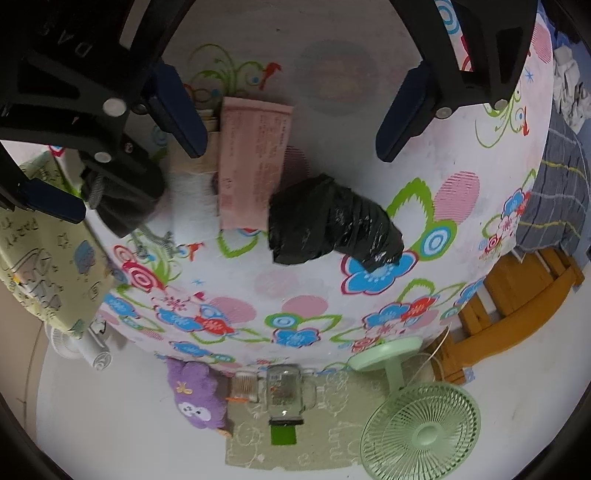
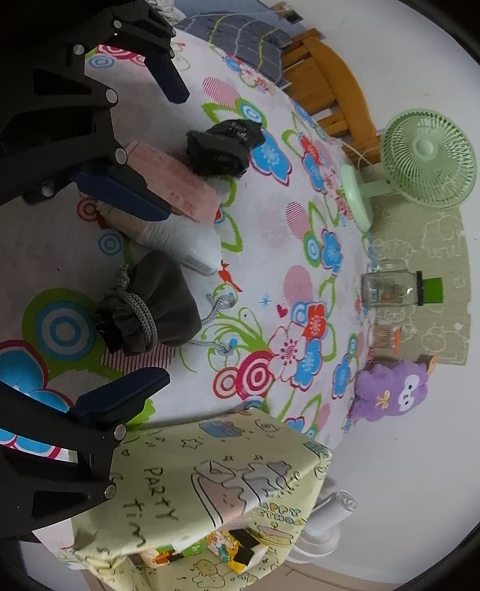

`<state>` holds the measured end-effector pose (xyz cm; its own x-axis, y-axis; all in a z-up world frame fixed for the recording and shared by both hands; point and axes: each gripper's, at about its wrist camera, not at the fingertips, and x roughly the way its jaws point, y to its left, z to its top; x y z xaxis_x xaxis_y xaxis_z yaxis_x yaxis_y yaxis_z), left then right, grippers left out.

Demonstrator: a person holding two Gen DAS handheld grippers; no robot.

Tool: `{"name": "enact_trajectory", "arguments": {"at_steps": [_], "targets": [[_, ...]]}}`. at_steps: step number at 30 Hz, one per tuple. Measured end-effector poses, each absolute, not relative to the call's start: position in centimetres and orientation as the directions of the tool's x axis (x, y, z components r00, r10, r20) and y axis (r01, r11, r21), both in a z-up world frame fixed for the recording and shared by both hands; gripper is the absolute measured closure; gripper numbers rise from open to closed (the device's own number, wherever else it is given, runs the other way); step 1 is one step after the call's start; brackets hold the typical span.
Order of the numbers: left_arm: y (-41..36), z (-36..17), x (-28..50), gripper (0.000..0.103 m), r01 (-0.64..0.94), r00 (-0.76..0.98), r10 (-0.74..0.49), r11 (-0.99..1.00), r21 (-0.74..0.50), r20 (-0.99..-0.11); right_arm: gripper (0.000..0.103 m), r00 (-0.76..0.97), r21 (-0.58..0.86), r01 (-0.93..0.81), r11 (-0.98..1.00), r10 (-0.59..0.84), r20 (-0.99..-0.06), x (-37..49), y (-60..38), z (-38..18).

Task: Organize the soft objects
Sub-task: 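Grasp the grey drawstring pouch with the right tool while the left tool grasps the pink packet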

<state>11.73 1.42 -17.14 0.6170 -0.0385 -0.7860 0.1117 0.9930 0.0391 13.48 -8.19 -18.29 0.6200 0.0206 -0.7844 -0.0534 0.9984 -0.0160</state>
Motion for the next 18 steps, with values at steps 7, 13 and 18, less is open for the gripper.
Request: {"name": "enact_trajectory", "arguments": {"at_steps": [7,13,18], "targets": [[1.2,-18.1,12.3,0.017,0.117,0.598,-0.037,0.992,0.041,-0.801,0.024,0.584,-0.012,-0.042,0.999,0.015,-0.812,14.3,-8.5,-19.6],[0.7,-18.0,12.5,0.029,0.138,0.6,-0.062,0.99,0.027,-0.797,0.035,0.561,0.041,-0.011,0.999,0.041,-0.827,14.9,-9.3,-20.1],[0.3,-17.7,12.5,0.053,0.177,0.582,-0.124,0.984,-0.024,-0.804,0.041,0.549,0.073,-0.005,0.997,0.064,-0.833,15.1,-9.4,-20.2]]}}
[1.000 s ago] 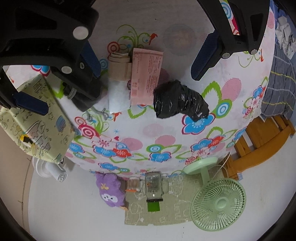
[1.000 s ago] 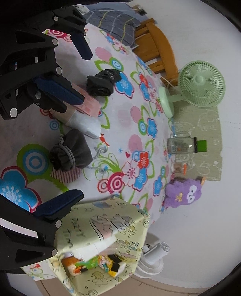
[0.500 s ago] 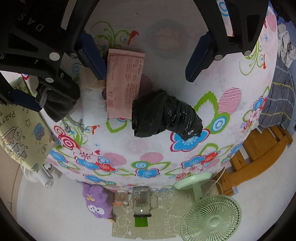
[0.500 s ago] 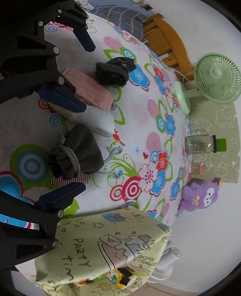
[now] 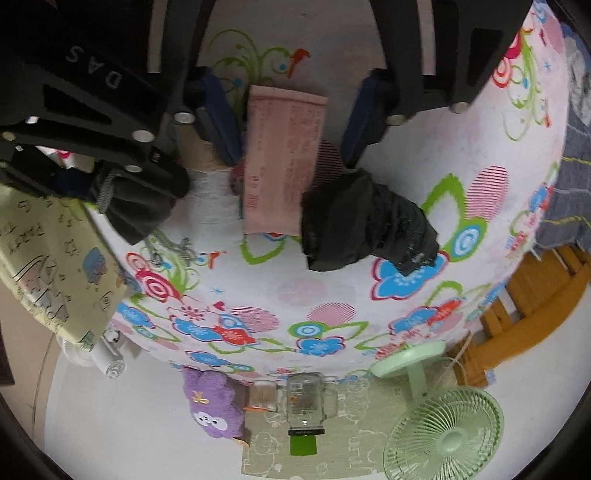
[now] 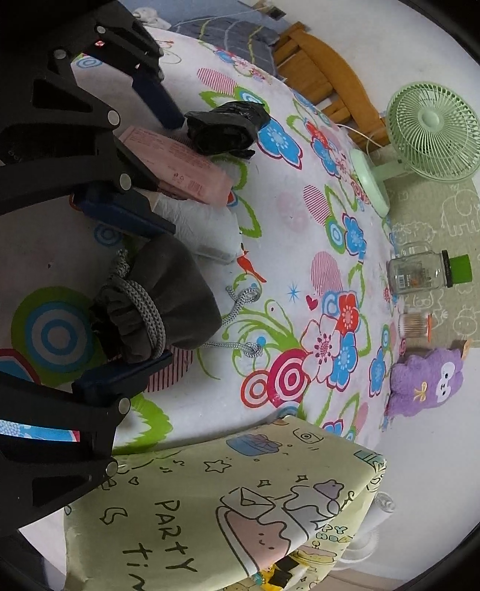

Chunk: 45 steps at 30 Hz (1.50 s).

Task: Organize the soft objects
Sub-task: 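Grasp the grey drawstring pouch with the right tool while the left tool grasps the pink packet, then lift and carry the pink packet and grey pouch with both tools to the patterned box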

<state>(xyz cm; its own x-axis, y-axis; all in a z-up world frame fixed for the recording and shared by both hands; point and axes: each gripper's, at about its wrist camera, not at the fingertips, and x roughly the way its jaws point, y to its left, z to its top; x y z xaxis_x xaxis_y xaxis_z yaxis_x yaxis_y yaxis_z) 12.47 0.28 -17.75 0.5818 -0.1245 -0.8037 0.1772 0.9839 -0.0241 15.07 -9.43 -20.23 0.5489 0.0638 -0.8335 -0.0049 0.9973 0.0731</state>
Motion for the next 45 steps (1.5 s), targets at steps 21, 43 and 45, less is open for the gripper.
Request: {"name": "enact_trajectory", "arguments": {"at_steps": [21,43,45], "targets": [[0.0,-16.9,11.0,0.064,0.176,0.596,-0.121,0.984,-0.017,-0.794,0.046,0.56,0.04,-0.042,0.998,0.057,-0.827,13.8,-8.8,-19.2],[-0.5,-12.5,8.3,0.065,0.171,0.676,-0.123,0.985,-0.008,-0.727,0.046,0.648,0.032,-0.052,0.998,0.058,-0.759,10.8,-8.9,-14.4],[-0.6,-12.1,8.1,0.065,0.171,0.682,-0.122,0.985,-0.005,-0.721,0.046,0.652,0.036,-0.051,0.998,0.061,-0.756,10.6,-9.0,-14.1]]}}
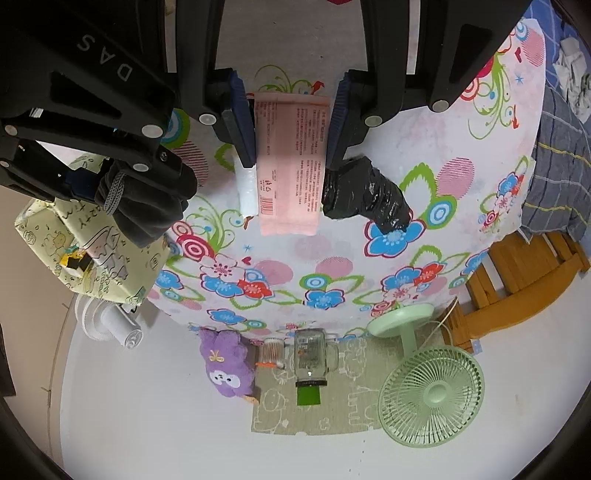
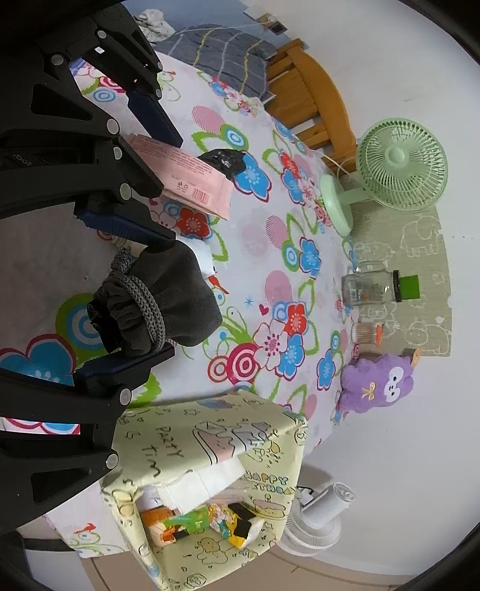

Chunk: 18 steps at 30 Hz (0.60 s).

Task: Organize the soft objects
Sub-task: 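Lift and carry the pink packet and grey pouch with both tools to the patterned box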

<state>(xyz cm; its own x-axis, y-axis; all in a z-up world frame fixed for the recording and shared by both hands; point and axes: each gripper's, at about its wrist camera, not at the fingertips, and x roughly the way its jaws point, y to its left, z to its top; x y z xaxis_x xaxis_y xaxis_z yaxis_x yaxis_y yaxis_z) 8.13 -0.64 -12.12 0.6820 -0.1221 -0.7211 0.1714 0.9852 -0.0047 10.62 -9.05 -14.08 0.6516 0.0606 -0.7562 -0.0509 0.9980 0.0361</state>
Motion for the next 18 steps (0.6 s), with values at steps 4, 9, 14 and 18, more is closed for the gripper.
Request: {"name": "enact_trajectory", "arguments": {"at_steps": [4,9,14,18], "targets": [[-0.8,-11.2,7.8,0.065,0.17,0.695,-0.121,0.985,-0.001,-0.708,0.046,0.665,0.036,-0.054,0.998,0.063,-0.744,10.3,-9.1,-13.2],[-0.8,-10.0,7.7,0.065,0.17,0.714,-0.121,0.985,0.002,-0.69,0.046,0.685,0.032,-0.058,0.998,0.063,-0.726,10.0,-9.2,-11.9],[-0.8,-8.7,7.7,0.065,0.17,0.733,-0.122,0.985,0.007,-0.669,0.046,0.706,0.03,-0.057,0.998,0.062,-0.705,9.9,-9.2,-10.5],[-0.8,-7.7,7.8,0.065,0.171,0.749,-0.124,0.985,0.009,-0.651,0.046,0.725,0.025,-0.06,0.998,0.061,-0.686,9.9,-9.2,-9.3]]}}
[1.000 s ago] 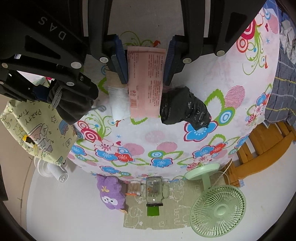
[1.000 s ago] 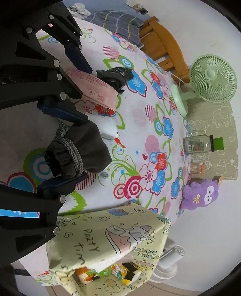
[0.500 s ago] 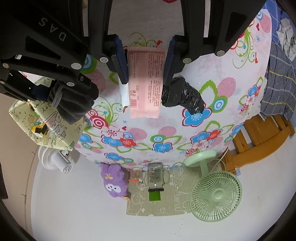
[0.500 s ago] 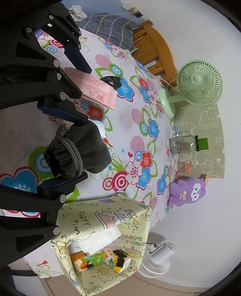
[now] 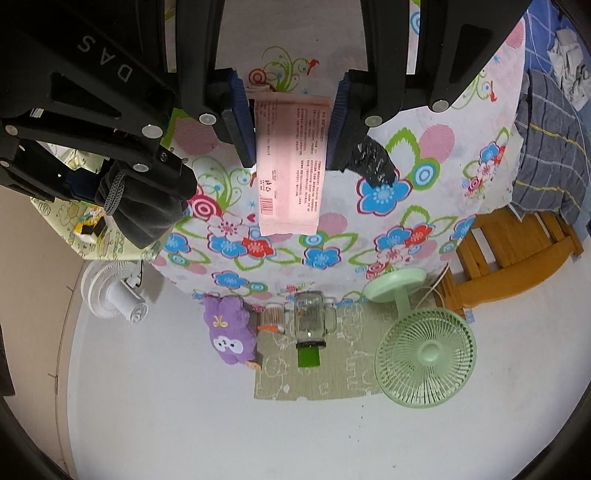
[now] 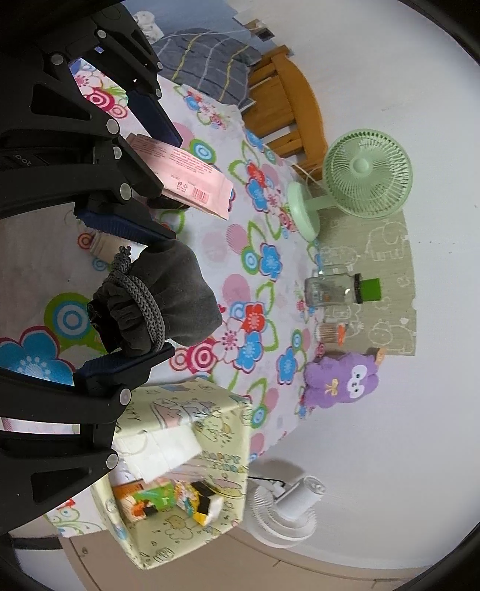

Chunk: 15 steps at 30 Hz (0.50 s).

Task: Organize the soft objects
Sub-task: 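Lift and carry the pink packet and grey pouch with both tools to the patterned box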

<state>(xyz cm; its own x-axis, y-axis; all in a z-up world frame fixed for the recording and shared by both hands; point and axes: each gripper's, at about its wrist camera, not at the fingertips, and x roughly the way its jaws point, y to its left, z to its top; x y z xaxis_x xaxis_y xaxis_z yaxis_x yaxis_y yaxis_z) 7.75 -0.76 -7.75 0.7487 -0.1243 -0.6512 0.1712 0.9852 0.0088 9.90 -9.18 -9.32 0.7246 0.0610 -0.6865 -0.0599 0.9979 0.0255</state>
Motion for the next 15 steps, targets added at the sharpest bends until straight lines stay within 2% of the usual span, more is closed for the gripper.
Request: {"name": "enact_trajectory", "arguments": {"at_steps": [15], "targets": [[-2.2,-5.5,8.3,0.064,0.161,0.785,-0.119,0.987,0.015,-0.608,0.046,0.768,0.016,-0.076,0.997,0.069,-0.637,10.4,-10.4,-6.6]]}}
